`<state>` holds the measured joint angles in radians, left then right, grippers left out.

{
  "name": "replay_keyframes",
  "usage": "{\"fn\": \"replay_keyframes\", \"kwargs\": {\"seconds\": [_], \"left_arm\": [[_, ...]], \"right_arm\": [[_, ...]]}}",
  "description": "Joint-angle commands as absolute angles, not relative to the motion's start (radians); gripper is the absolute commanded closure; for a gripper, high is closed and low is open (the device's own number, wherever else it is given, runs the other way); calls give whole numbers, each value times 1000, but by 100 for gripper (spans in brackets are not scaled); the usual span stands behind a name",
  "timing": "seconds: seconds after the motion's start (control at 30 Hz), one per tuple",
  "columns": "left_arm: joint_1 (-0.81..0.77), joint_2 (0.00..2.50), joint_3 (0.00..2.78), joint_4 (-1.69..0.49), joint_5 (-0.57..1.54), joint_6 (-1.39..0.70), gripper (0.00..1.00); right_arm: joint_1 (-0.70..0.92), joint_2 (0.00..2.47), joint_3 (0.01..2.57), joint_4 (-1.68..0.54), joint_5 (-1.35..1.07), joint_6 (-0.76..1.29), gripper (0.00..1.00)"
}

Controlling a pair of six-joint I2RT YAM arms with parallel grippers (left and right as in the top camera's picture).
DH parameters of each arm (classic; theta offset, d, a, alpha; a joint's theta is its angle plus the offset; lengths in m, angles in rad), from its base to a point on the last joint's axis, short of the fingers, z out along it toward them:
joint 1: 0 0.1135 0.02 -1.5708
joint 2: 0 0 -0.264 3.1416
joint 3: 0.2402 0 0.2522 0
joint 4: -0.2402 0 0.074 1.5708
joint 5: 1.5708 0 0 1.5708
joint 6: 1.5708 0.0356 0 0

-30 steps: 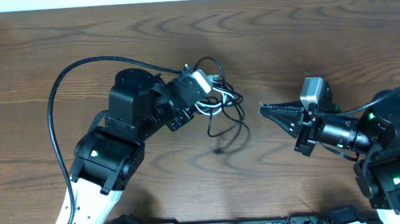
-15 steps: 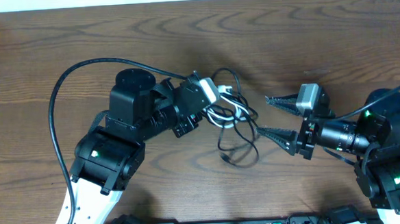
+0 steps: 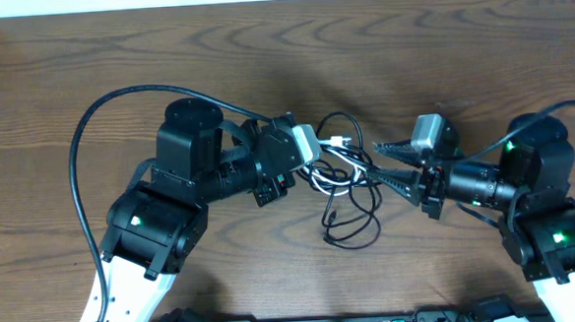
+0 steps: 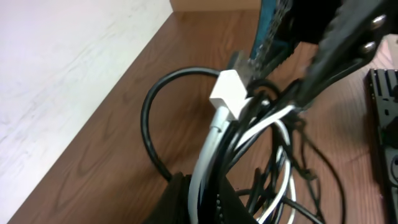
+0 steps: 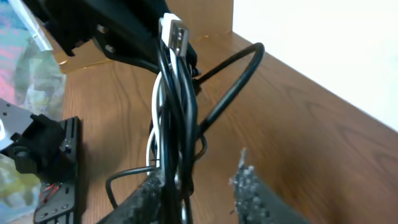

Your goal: Untangle cables

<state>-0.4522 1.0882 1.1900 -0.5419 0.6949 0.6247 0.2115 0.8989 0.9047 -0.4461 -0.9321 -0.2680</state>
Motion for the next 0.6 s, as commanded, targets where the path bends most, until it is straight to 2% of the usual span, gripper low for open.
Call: {"fn": "replay_keyframes", "kwargs": {"seconds": [0.0,0.13,0.47,0.57], "left_arm": [[-451,1077,1208,-534,747,605,92],[-451,1077,1208,-534,682,606,92],[-451,1077,1208,-553,436,605,92],[-451,1077,1208,-561,379,605,92]], "right_arm": [[229,903,920,-441,-926,-278,79],[232,896,920,-438,-926,-277,90],[231,882,920,-438,-926,-277,99],[231,882,920,-438,-926,-278,99]]}}
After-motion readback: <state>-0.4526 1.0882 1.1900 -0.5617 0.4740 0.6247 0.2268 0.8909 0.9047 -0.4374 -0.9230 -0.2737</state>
